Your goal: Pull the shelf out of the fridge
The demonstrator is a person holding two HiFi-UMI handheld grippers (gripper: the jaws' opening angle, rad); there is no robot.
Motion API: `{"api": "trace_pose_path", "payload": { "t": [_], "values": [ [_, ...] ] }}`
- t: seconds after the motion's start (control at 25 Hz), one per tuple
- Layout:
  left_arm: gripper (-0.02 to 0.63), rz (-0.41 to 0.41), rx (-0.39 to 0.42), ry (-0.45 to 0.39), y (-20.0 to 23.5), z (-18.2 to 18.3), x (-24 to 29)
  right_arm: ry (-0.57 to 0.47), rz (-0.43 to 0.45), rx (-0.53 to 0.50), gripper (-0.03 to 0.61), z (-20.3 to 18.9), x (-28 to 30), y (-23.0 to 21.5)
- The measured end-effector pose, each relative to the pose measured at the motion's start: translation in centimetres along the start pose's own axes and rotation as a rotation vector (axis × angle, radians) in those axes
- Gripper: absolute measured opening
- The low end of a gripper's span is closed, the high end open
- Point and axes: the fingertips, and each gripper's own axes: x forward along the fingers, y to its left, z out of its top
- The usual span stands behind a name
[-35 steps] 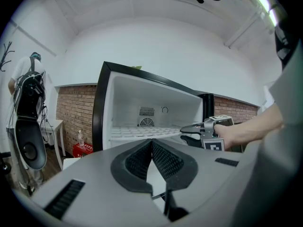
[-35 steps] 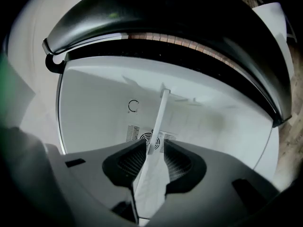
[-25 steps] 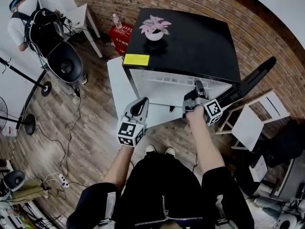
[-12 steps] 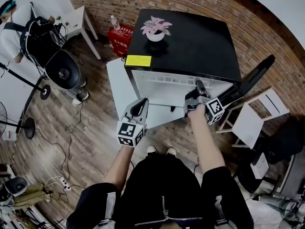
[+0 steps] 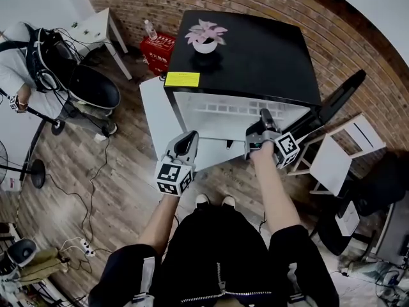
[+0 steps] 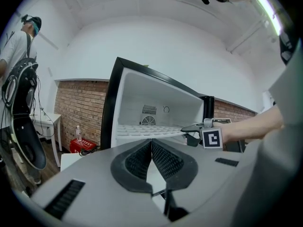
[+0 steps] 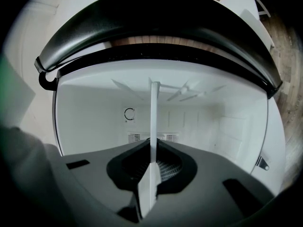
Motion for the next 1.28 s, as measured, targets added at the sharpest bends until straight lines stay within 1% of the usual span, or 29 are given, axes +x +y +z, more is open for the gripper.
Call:
{"api": "trace_pose_path", "payload": {
  "t": [0.2, 0.28, 0.36, 0.44, 0.48, 0.52, 0.56, 0.6, 0.76, 0.92, 1.0, 1.12, 1.2, 1.28],
  "values": [
    [0.02, 0.006, -0.04, 0.005, 0.1, -0.4, 0.0, 0.003, -0.003, 0.008, 0.026, -0.2, -0.4, 0.0],
    [0.021, -0.005, -0.088, 0.01, 0.1, -0.7, 0.3, 0.005, -0.005, -0.001, 0.026, -0.2, -0.6, 0.0],
    [0.021, -0.039, -0.144, 0.011, -0.4, -1.0, 0.6, 0.008, -0.001, -0.003, 0.026, -0.2, -0.8, 0.0],
    [0.025, -0.061, -0.17, 0.007, -0.9, -1.1, 0.9, 0.011, -0.004, -0.004, 0.026, -0.3, -1.0, -0.1],
    [0.034, -0.062, -0.178, 0.004, -1.0, -1.2, 1.1, 0.013, -0.002, -0.007, 0.026, -0.3, -1.1, 0.0],
    [0.081, -0.062, -0.195, 0.0, -1.1, -1.2, 1.2, 0.015, 0.0, -0.008, 0.026, -0.3, -1.1, 0.1],
    [0.118, -0.065, -0.234, -0.01, -1.0, -1.2, 1.2, 0.018, 0.003, -0.008, 0.026, -0.4, -1.2, 0.1],
    [0.129, -0.071, -0.299, -0.026, -0.9, -1.3, 1.3, 0.019, 0.004, -0.007, 0.026, -0.4, -1.3, 0.1],
    [0.207, -0.085, -0.652, -0.116, 0.5, -1.5, 1.3, 0.026, 0.001, -0.007, 0.026, -0.5, -1.5, 0.1],
    [0.21, -0.12, -0.971, -0.184, 0.9, -2.1, 2.4, 0.031, 0.004, -0.009, 0.028, -0.5, -1.6, 0.2],
    [0.21, -0.119, -1.069, -0.217, 1.3, -2.2, 3.0, 0.033, 0.004, -0.008, 0.028, -0.5, -1.6, 0.1],
    [0.209, -0.109, -1.18, -0.281, 2.3, -2.1, 4.2, 0.038, 0.004, -0.009, 0.028, -0.6, -1.7, 0.1],
    [0.209, -0.108, -1.235, -0.321, 2.9, -1.7, 4.9, 0.044, 0.008, -0.008, 0.028, -0.8, -1.8, 0.2],
    [0.209, -0.112, -1.268, -0.344, 3.3, -1.4, 5.6, 0.052, 0.007, -0.006, 0.028, -0.9, -2.0, 0.1]
  ]
}}
